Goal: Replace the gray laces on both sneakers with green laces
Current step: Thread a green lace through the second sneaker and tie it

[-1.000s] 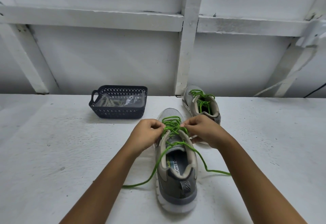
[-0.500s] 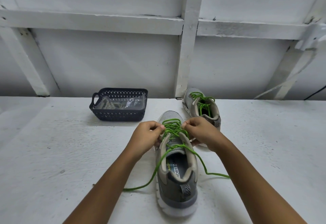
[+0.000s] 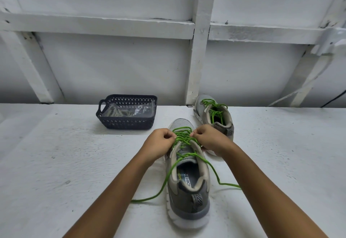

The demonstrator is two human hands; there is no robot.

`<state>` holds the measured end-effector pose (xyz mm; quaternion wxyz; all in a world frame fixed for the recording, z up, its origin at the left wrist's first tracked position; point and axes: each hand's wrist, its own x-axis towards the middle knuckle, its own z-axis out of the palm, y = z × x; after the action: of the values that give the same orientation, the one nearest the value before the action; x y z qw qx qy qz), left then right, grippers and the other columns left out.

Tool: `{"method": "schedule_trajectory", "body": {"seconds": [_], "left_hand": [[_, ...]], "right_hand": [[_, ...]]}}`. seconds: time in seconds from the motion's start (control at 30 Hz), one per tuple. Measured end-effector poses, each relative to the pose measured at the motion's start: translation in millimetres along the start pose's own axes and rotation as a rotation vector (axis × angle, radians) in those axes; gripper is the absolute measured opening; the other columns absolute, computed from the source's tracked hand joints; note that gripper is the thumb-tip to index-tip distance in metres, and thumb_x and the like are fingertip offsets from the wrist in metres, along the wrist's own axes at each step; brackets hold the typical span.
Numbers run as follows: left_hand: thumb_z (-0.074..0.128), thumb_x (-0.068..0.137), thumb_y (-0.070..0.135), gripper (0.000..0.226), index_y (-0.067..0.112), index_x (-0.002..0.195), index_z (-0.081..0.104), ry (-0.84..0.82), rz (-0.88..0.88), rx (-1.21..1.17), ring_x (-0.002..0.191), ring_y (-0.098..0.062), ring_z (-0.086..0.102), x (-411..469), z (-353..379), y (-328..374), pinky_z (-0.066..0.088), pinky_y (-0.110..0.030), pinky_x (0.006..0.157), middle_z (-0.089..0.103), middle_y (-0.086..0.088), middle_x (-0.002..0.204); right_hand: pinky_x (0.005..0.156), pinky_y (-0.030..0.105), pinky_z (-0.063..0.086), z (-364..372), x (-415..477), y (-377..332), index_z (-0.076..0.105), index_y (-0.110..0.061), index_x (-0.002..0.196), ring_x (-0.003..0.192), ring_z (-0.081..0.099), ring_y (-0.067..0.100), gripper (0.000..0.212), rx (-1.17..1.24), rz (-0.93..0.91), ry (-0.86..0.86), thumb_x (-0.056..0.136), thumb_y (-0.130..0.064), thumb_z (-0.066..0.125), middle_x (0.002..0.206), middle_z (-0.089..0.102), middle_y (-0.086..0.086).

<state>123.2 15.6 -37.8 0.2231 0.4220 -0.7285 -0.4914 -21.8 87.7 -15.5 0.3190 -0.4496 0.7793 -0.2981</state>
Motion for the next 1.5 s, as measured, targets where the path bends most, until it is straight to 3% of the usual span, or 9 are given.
{"method": "schedule_trajectory", "body": {"seconds": [0.27,0.4,0.53,0.6,0.73,0.93,1.03,1.17,1.5], "left_hand": [[0.052,0.095,0.020,0.013,0.015,0.088,0.062,0.075,0.019,-0.049,0.064,-0.012,0.053,-10,4,3,0.047,-0.030,0.068,0.060,0.001,0.075],[0.056,0.089,0.043,0.043,0.025,0.127,0.051,0.099,0.029,-0.071,0.109,-0.011,0.051,-34,2,-1,0.044,-0.037,0.099,0.053,0.005,0.122],[0.069,0.082,0.035,0.071,0.030,0.142,0.031,-0.067,-0.004,-0.103,0.117,-0.008,0.043,-44,6,-6,0.037,-0.033,0.106,0.042,0.011,0.128],[0.072,0.077,0.032,0.074,0.029,0.140,0.034,-0.048,-0.049,-0.097,0.117,-0.015,0.053,-43,8,-9,0.045,-0.036,0.101,0.051,0.001,0.134],[0.061,0.089,0.015,0.044,0.027,0.126,0.041,-0.029,-0.119,-0.286,0.068,-0.010,0.061,-45,0,-10,0.048,-0.015,0.053,0.062,-0.004,0.101],[0.057,0.092,0.013,0.034,0.024,0.121,0.044,-0.108,-0.079,-0.327,0.067,-0.007,0.063,-51,-7,-11,0.047,-0.023,0.061,0.067,0.002,0.099],[0.058,0.092,0.020,0.031,0.025,0.120,0.045,-0.119,-0.070,-0.269,0.081,-0.014,0.058,-54,-5,-9,0.045,-0.019,0.062,0.062,-0.009,0.119],[0.064,0.085,0.039,0.041,0.034,0.118,0.040,-0.070,-0.004,-0.142,0.112,-0.014,0.055,-63,-2,-8,0.048,-0.030,0.091,0.048,0.000,0.130],[0.066,0.085,0.026,0.020,0.017,0.078,0.049,0.062,0.203,0.355,0.061,-0.008,0.050,-87,-8,1,0.036,-0.022,0.057,0.057,0.004,0.068]], "right_hand": [[0.042,0.016,0.042,2,-11,4,0.056,-0.006,0.079,0.054,0.046,0.011,0.028,0.174,-0.026,0.123,0.100,-0.019,0.045,0.061,0.047,0.003],[0.076,0.030,0.051,5,-40,18,0.053,-0.016,0.112,0.083,0.057,0.010,0.034,0.305,-0.030,0.149,0.090,-0.042,0.057,0.093,0.057,0.000],[0.094,0.033,0.047,14,-55,29,0.031,-0.029,0.139,0.110,0.055,0.019,0.068,0.257,0.016,0.044,0.082,-0.040,0.068,0.116,0.052,0.006],[0.084,0.028,0.049,18,-53,27,0.035,-0.025,0.138,0.098,0.061,0.015,0.064,0.275,0.020,0.084,0.083,-0.030,0.067,0.104,0.060,0.002],[0.082,0.033,0.048,21,-46,32,0.050,-0.019,0.126,0.084,0.062,0.016,0.044,0.395,0.044,0.194,0.084,-0.020,0.064,0.088,0.064,0.002],[0.066,0.032,0.043,20,-52,42,0.052,-0.020,0.115,0.080,0.057,0.024,0.033,0.612,0.050,0.128,0.086,-0.013,0.066,0.101,0.063,0.024],[0.068,0.030,0.045,19,-57,40,0.050,-0.025,0.112,0.080,0.059,0.022,0.030,0.600,0.021,0.106,0.086,-0.018,0.066,0.099,0.064,0.017],[0.085,0.036,0.053,22,-68,35,0.048,-0.028,0.115,0.092,0.066,0.013,0.032,0.450,-0.039,0.091,0.088,-0.039,0.060,0.106,0.067,0.003],[0.047,0.015,0.036,17,-95,27,0.051,-0.017,0.082,0.055,0.050,0.009,0.023,-0.109,-0.193,0.298,0.084,-0.031,0.069,0.067,0.057,-0.003]]}}
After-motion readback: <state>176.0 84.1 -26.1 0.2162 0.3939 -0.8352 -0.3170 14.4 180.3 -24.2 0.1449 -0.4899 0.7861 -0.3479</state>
